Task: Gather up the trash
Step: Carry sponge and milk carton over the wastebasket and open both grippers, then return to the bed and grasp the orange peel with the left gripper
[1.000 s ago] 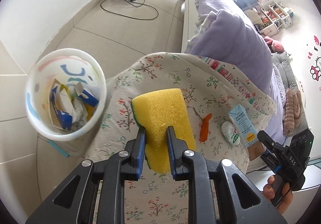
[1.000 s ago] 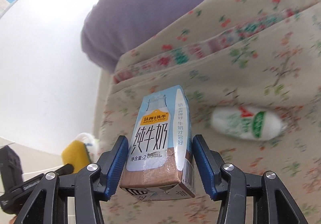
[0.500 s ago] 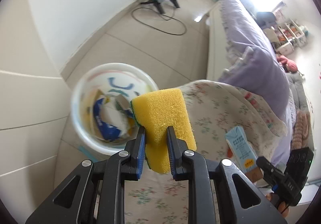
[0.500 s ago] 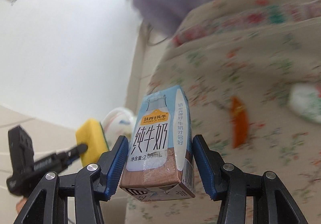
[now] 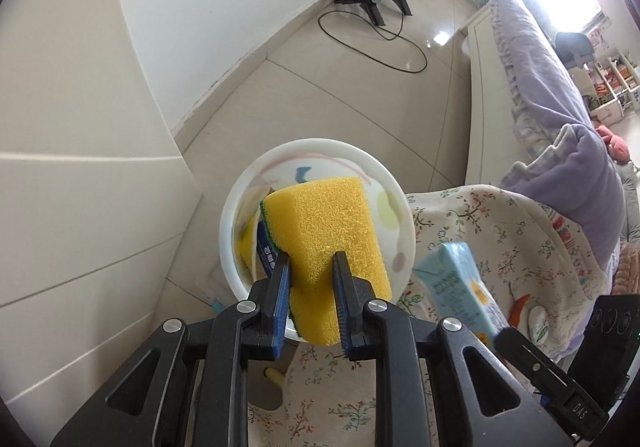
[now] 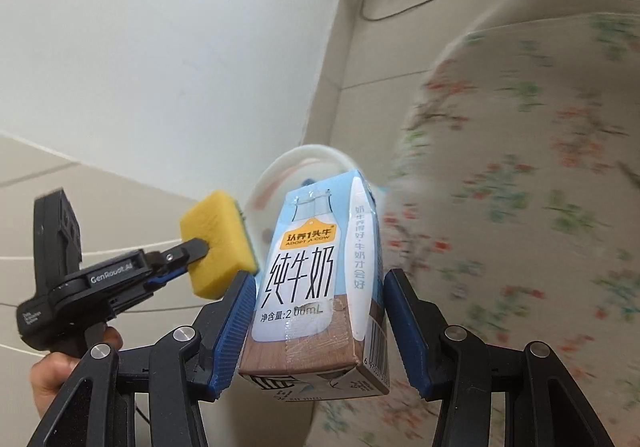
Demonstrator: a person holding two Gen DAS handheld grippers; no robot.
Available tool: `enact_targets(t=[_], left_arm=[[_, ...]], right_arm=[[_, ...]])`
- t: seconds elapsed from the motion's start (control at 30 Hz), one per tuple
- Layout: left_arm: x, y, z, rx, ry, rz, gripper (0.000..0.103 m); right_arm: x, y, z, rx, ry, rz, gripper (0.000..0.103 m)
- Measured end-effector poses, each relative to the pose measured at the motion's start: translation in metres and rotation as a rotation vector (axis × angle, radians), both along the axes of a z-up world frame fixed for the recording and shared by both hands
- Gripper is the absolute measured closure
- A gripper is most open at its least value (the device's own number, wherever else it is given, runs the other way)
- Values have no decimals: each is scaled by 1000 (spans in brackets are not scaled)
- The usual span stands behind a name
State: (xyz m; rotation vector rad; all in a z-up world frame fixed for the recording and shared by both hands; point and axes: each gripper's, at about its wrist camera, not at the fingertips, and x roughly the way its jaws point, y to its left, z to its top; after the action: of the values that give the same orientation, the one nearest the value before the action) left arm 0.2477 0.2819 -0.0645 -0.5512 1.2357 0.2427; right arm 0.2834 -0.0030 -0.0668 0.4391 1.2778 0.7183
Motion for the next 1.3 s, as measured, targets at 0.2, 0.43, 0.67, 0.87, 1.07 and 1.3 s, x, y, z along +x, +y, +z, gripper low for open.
enact_targets(t=[0.2,0.43,0.67,0.87,1.07,1.3], left_arm=[[3,11,-6,31,28,15,81],[7,22,-18,53,63,45,80],[22,8,-33,58,99,14,75],[26,7,-33,92,142,62,36],[23,-11,-10,48,65,60,36],[26,-81,12,-9,4,-54,36]], right_arm=[[9,53,-20,-24,11,40,45],[25,120,-40,-81,-59,118,43],[16,123,-46,-244,-180,173,34],[16,78,-18,-252,-218,132,34],[12,24,23,-247,-254,82,31],[-3,-56,67,-273,-253,13,25]])
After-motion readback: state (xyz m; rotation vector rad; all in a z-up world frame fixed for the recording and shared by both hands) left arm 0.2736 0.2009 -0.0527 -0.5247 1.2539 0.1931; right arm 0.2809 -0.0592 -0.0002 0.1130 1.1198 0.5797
